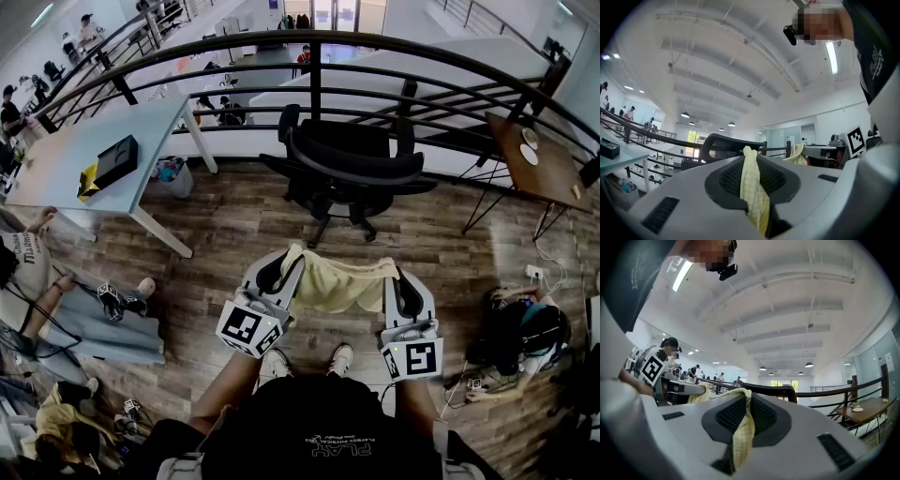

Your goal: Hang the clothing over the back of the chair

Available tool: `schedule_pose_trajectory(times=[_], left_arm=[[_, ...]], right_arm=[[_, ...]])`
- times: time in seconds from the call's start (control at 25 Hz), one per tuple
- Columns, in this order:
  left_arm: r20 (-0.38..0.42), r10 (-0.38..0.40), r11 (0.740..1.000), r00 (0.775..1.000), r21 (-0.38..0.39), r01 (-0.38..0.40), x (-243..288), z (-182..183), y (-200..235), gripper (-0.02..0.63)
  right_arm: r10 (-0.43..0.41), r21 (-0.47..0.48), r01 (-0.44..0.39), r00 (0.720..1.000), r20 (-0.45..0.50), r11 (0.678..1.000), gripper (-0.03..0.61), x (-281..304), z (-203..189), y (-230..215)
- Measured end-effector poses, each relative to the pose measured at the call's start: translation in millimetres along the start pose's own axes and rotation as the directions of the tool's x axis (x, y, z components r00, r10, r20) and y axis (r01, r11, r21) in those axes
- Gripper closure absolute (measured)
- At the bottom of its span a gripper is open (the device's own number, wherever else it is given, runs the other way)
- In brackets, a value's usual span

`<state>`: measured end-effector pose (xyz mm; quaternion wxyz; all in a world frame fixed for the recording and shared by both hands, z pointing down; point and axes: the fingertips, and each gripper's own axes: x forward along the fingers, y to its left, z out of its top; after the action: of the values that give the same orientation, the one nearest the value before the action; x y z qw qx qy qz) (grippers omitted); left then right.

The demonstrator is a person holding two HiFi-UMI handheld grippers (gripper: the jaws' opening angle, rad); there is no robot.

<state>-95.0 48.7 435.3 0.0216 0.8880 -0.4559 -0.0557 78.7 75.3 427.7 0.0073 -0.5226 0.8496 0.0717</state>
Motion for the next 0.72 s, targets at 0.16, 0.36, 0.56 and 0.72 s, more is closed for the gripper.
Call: schedule_pose_trajectory(times=[0.16,0.36,0.56,0.72], left_arm=[[-0.015,-0.011,1.0,1.0,0.015,0.011,9,3,-6,0.535],[-0.006,0.0,1.0,1.0,0.015,0.0,15,7,-15,0.535],[0.013,0.016,1.0,1.0,0.01,-0.016,18,11,-22,0.535],[0.027,0.023,1.0,0.999,0.013,-0.023,38,14,-42,0.535]], right_arm=[[-0.004,-0.01,0.004,1.0,0.007,1.0,0.538,0,2,-9],[0.021,-0.077,-0.02,1.0,0.022,0.997,0.538,-4,9,-21],[0.063,-0.07,-0.059,0.996,0.057,0.996,0.538,-7,17,-24],[0.102,-0.004,-0.103,0.99,0.098,0.995,0.537,-14,21,-48]])
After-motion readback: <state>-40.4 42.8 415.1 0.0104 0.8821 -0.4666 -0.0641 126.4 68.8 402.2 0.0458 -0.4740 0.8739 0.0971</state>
